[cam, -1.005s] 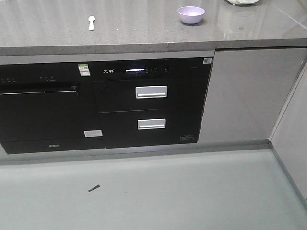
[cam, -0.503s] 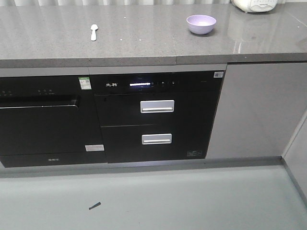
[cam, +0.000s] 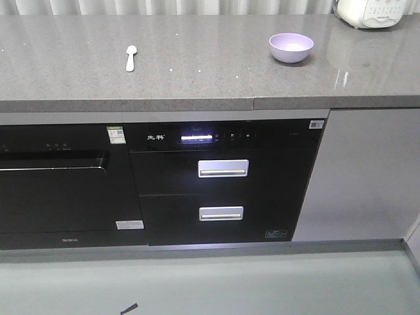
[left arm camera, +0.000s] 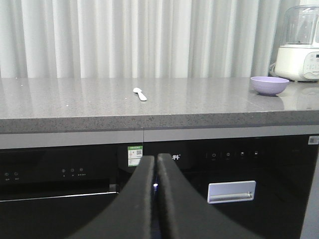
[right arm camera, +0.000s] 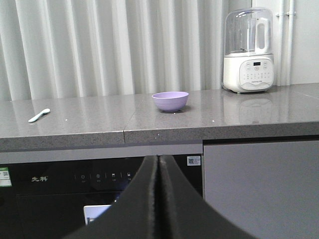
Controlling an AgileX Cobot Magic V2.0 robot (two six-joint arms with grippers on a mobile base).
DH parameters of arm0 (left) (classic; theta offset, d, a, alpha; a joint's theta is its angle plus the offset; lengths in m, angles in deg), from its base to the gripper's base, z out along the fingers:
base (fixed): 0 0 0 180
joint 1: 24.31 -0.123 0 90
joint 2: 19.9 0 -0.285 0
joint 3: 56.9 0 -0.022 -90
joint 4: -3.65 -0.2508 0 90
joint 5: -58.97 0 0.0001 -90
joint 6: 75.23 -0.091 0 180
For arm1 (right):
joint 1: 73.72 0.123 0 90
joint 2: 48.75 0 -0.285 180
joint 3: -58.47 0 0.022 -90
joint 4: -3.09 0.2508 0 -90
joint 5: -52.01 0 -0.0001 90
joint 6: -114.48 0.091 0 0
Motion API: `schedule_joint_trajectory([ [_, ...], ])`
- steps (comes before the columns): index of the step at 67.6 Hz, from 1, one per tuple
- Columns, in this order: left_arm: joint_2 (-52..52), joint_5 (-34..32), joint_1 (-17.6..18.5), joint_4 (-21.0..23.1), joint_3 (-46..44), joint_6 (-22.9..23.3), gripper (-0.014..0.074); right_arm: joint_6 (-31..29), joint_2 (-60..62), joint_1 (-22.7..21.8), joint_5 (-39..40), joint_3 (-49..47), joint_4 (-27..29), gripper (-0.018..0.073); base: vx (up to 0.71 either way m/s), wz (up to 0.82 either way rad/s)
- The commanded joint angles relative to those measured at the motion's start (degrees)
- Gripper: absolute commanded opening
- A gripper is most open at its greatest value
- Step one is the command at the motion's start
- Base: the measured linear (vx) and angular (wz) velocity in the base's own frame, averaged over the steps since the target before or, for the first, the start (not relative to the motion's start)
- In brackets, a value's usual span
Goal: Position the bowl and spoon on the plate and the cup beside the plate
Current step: 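Drive the base toward the counter holding the white spoon and lilac bowl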
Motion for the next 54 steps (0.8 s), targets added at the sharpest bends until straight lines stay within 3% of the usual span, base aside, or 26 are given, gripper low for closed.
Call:
schedule_joint_trajectory([
  [1, -0.81, -4.39, -0.22, 0.06, -1.01, 0.27, -0.0006, -0.31, 0.24, -0.37, 4.2, 0.37, -0.36, -0.0011, 0.22, 0.0],
  [54, -0.81, -4.39, -0.22, 0.06, -1.01, 0.27, -0.0006, -0.31, 0.24, -0.37, 4.13, 0.37, -0.36, -0.0011, 0.21, 0.0],
])
